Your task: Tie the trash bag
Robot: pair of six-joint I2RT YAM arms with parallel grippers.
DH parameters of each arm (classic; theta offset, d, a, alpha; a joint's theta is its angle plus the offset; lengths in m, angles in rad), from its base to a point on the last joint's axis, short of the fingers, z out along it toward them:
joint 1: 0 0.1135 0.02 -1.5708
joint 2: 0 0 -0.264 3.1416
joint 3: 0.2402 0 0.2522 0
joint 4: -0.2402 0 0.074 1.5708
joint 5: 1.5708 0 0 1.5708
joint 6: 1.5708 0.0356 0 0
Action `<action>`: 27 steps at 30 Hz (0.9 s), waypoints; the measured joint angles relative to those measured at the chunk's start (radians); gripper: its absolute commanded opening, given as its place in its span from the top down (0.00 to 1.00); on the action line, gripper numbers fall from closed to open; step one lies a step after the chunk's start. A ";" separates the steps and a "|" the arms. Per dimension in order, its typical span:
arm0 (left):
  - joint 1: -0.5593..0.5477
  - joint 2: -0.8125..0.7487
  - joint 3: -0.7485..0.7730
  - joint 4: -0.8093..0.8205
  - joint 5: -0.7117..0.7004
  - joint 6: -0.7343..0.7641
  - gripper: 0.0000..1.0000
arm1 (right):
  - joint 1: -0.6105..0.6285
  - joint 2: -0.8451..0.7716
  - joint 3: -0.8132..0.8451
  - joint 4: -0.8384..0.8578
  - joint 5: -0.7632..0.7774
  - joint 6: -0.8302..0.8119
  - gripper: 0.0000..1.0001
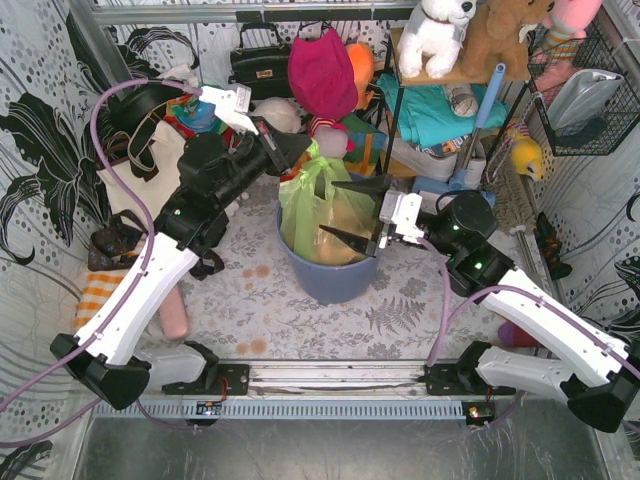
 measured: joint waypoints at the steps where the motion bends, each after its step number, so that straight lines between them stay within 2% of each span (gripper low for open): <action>1: 0.000 -0.005 0.004 -0.006 0.008 0.001 1.00 | 0.005 0.013 0.001 0.025 0.018 -0.025 0.28; 4: 0.000 -0.012 0.020 -0.011 0.026 0.008 1.00 | 0.031 0.072 0.021 0.085 0.064 -0.098 0.30; 8: 0.000 -0.020 0.035 -0.015 0.047 0.010 1.00 | 0.050 0.163 0.064 0.142 0.109 -0.167 0.40; 13: 0.000 -0.031 0.036 -0.015 0.063 0.010 1.00 | 0.050 0.229 0.103 0.197 0.144 -0.211 0.65; 18: 0.000 -0.038 0.036 -0.015 0.064 0.013 1.00 | 0.051 0.240 0.128 0.229 0.158 -0.232 1.00; 23: 0.000 -0.041 0.036 -0.015 0.047 0.024 1.00 | 0.053 0.235 0.156 0.219 0.154 -0.237 1.00; 27: 0.000 -0.018 0.072 -0.029 0.003 0.048 1.00 | 0.053 0.216 0.203 0.107 0.098 -0.233 1.00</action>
